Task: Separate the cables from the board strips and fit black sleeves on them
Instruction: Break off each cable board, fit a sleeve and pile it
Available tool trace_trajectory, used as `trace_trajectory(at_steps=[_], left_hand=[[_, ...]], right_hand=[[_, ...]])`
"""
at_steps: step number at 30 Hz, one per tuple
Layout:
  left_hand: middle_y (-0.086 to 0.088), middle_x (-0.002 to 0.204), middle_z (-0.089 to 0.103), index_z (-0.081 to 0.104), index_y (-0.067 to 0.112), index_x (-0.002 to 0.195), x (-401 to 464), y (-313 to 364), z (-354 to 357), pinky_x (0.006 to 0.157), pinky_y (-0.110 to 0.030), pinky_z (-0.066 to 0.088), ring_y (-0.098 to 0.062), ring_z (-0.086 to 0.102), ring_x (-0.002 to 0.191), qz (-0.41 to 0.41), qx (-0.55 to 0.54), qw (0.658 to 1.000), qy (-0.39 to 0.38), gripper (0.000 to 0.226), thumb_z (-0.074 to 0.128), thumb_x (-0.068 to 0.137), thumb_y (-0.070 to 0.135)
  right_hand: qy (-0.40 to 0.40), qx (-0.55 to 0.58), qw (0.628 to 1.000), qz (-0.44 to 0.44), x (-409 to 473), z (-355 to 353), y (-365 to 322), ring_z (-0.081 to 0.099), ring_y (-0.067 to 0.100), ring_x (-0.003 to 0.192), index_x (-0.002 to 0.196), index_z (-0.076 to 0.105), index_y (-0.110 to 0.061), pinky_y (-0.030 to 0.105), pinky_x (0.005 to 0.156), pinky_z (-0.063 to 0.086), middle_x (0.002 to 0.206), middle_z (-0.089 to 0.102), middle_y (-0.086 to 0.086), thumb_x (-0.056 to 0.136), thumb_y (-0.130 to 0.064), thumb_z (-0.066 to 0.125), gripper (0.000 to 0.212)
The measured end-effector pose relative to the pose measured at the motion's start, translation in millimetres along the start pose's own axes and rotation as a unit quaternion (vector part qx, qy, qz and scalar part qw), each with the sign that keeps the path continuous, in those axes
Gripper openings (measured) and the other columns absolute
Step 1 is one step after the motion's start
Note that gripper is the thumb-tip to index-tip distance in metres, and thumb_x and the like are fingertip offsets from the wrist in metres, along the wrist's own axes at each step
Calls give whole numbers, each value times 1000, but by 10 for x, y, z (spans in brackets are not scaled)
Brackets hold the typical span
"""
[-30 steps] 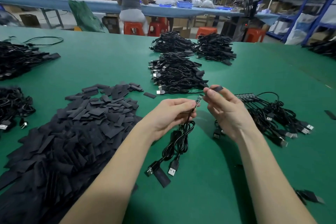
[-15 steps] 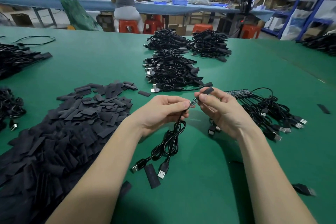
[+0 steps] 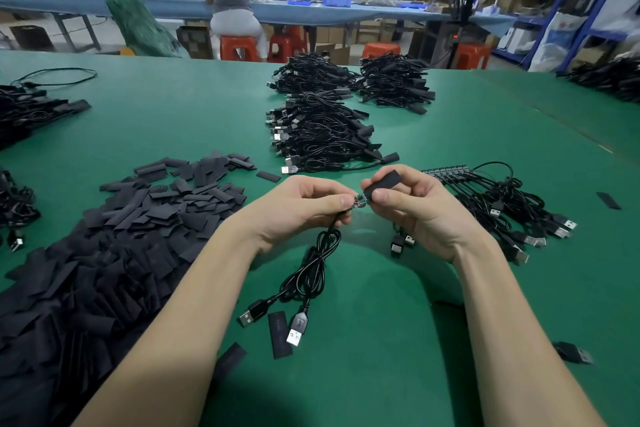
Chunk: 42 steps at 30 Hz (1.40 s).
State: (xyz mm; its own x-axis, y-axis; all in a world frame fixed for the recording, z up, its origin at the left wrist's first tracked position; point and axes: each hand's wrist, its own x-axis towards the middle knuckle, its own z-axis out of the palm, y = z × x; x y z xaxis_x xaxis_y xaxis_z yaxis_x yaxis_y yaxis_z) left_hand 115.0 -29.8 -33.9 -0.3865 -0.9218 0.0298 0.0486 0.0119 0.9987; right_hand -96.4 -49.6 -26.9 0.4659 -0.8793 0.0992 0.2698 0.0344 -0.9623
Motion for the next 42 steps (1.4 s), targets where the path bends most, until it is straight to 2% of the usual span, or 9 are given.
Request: trace_trajectory(at_steps=[3, 7, 11, 15, 18, 23, 27, 32, 42], left_hand=[[-2, 77, 69, 73, 7, 96, 5, 16, 12, 74, -19, 53, -10, 64, 74, 1, -15, 1000, 3, 19, 68, 83, 19], [-4, 76, 69, 61, 7, 97, 18, 13, 45, 72, -21, 54, -14, 65, 73, -2, -37, 999, 16, 8, 66, 90, 7], [-13, 81, 68, 50, 11, 91, 18, 44, 43, 76, -24, 55, -19, 66, 73, 10, -23, 1000, 13, 20, 65, 90, -1], [-16, 85, 70, 54, 8, 92, 31, 57, 46, 77, -23, 55, -18, 66, 74, 20, 21, 999, 25, 13, 67, 92, 5], [-10, 88, 69, 60, 11, 95, 61, 49, 55, 79, -20, 53, -12, 68, 78, 35, 84, 994, 53, 15, 74, 89, 13], [2, 76, 73, 70, 15, 90, 91, 5, 61, 72, -13, 50, -5, 67, 74, 79, 168, 978, 99, 17, 84, 80, 15], [2, 84, 78, 76, 13, 89, 113, -19, 111, 76, -14, 53, -8, 73, 82, 122, 159, 970, 135, 13, 84, 79, 9], [1, 83, 78, 78, 9, 89, 118, -41, 126, 74, -15, 53, -9, 74, 78, 133, 159, 968, 142, 12, 83, 79, 5], [0, 85, 78, 75, 13, 87, 133, -68, 137, 79, -20, 56, -12, 74, 82, 158, 137, 965, 156, 12, 83, 79, 9]], right_hand=[[9, 16, 1000, -16, 24, 29, 31, 72, 9, 86, 80, 79, -24, 19, 77, 56, 95, 78, 2, 73, -4, 75, 22], [15, 17, 1000, -11, 25, 19, 29, 72, 8, 85, 81, 79, -23, 18, 76, 56, 96, 78, 2, 74, -6, 76, 19], [-5, 8, 1000, 17, 20, 1, 38, 72, 10, 83, 84, 79, -21, 18, 76, 56, 96, 78, 5, 74, -7, 77, 17], [-13, 13, 999, 28, 43, 11, 66, 72, 14, 84, 87, 79, -18, 19, 77, 57, 96, 77, 8, 72, -11, 82, 17], [27, 56, 998, 22, 66, -8, 66, 73, 14, 84, 87, 80, -15, 19, 77, 57, 96, 77, 10, 74, -12, 80, 13], [100, 73, 992, 15, 86, -59, 82, 74, 13, 77, 82, 80, -9, 16, 71, 57, 92, 78, 11, 74, -13, 79, 10], [129, 75, 989, 14, 112, -58, 100, 73, 13, 74, 80, 79, -7, 15, 69, 57, 90, 77, 11, 74, -14, 79, 8], [144, 85, 986, 23, 131, -34, 131, 73, 14, 74, 78, 81, -7, 16, 68, 57, 90, 77, 13, 71, -15, 81, 10], [93, 93, 991, 26, 125, 44, 170, 72, 10, 75, 84, 81, -9, 14, 69, 56, 90, 77, 8, 75, -16, 80, 11]])
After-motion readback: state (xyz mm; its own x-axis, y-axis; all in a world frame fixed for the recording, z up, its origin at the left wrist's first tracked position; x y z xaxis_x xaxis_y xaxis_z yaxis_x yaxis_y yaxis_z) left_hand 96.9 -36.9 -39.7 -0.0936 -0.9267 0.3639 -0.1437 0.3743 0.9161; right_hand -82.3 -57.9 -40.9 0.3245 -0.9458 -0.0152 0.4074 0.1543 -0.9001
